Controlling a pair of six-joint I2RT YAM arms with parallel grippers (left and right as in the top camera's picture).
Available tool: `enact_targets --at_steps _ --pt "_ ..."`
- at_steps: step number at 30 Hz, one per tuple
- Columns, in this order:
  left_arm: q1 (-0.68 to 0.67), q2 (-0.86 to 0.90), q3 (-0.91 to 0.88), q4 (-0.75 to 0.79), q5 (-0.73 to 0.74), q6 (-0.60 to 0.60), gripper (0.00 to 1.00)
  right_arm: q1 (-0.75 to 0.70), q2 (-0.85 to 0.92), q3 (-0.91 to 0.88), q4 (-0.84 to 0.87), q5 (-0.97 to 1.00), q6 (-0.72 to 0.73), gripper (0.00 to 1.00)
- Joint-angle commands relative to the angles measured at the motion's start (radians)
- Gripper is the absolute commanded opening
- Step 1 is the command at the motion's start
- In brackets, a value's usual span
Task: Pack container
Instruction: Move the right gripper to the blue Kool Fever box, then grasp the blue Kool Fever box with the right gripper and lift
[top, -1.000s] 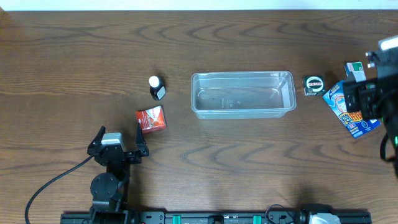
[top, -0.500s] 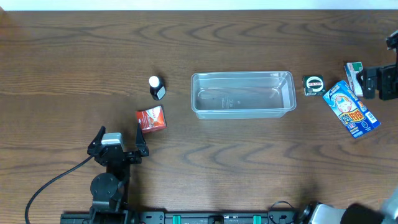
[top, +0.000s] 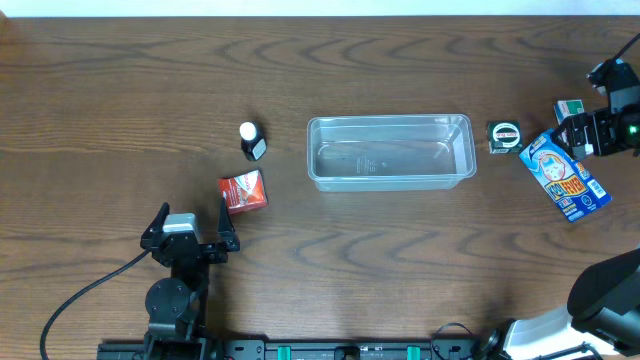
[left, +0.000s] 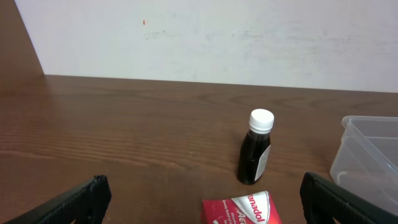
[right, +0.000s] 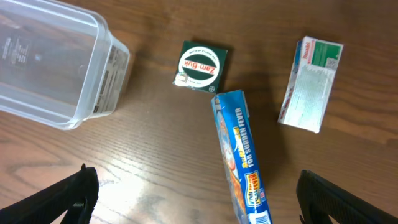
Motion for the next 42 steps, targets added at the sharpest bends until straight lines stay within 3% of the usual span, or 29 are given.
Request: enact_targets --at_steps 1,7,12,22,37,42 --pt "0.004 -0.006 -0.023 -0.033 -0.008 0.017 0.98 -0.010 0.008 0.005 -0.004 -0.011 -0.018 0.99" --pt "0.004 -0.006 -0.023 -0.033 -0.008 0.017 0.98 -0.037 0.008 -0.046 0.061 0.036 -0.017 0.99" --pt "0.004 -0.006 -0.023 -0.033 -0.008 0.017 0.98 -0.062 0.008 -0.092 0.137 -0.066 -0.018 0.99" --pt "0.004 -0.006 -0.023 -0.033 -0.008 0.016 0.98 -0.131 0.008 -0.125 0.163 -0.059 -0.033 0.99" --pt "0.004 -0.006 -0.023 -0.033 -0.008 0.017 0.98 -0.134 0.008 -0.340 0.284 0.074 -0.100 0.85" --pt "0.004 -0.006 -0.023 -0.033 -0.008 0.017 0.98 -0.133 0.009 -0.341 0.319 0.117 -0.100 0.72"
